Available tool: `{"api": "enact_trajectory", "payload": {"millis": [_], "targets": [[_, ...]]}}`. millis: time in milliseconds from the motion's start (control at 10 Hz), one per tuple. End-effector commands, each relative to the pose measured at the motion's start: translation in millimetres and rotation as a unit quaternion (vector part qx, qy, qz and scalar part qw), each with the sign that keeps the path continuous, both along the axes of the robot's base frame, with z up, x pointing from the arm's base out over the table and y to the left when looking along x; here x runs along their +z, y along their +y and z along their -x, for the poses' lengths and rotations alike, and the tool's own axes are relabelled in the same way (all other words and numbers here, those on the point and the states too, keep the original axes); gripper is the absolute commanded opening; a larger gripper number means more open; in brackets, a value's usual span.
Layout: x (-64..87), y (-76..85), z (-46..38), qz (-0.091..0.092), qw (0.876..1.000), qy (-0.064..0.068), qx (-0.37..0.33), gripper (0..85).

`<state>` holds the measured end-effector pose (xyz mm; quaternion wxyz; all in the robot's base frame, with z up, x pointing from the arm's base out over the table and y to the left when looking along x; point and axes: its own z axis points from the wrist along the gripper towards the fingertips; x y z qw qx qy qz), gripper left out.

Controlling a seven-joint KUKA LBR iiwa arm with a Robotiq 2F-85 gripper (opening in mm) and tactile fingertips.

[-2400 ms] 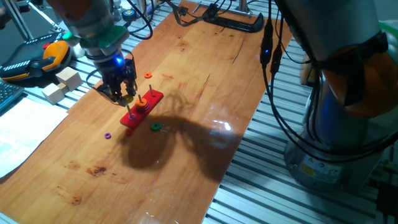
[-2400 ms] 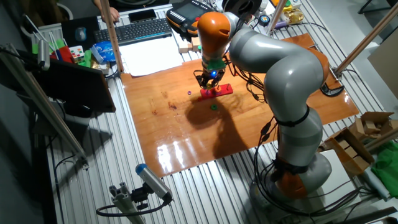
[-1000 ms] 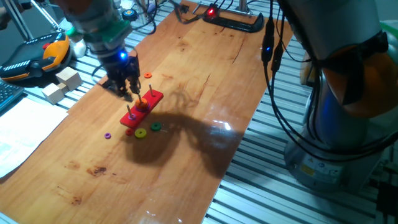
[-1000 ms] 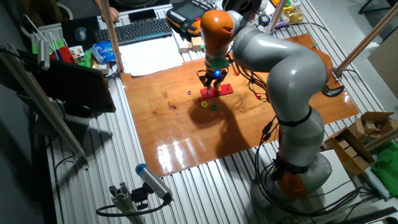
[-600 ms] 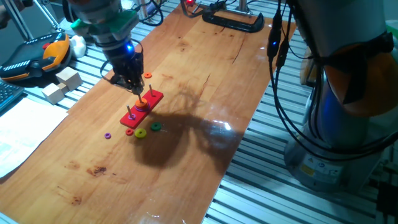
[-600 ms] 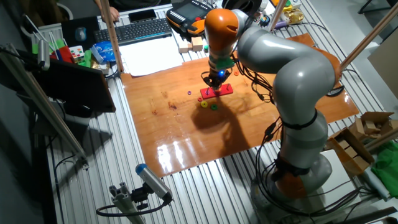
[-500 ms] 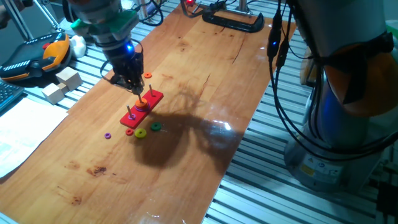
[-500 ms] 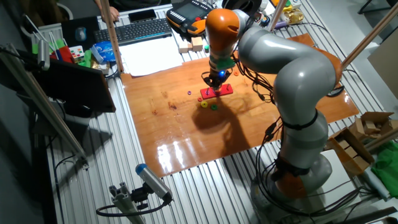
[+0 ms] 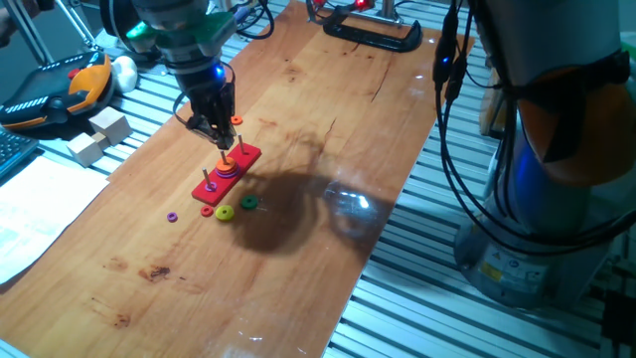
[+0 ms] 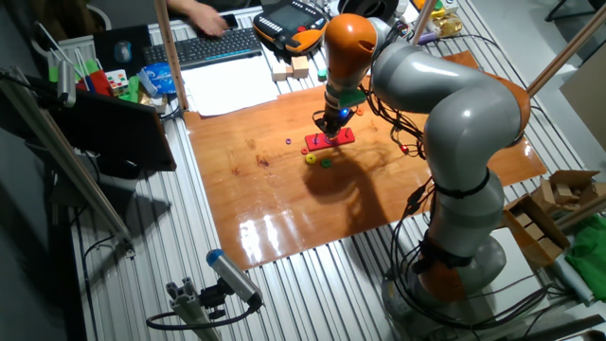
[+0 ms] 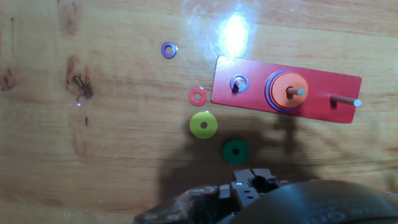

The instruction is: Take out one Hanoi block and throw it aside

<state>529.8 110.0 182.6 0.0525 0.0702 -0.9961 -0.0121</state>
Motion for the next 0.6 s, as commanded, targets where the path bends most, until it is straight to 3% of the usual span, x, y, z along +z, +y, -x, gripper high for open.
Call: {"api": "enact_trajectory", "payload": {"millis": [0,500], "targets": [[0.0,0.0,0.1,-0.001,1.000,-0.001,0.000,0.7],[1.7,0.3,2.5,-0.007,1.000,0.007,-0.007,0.7]]}}
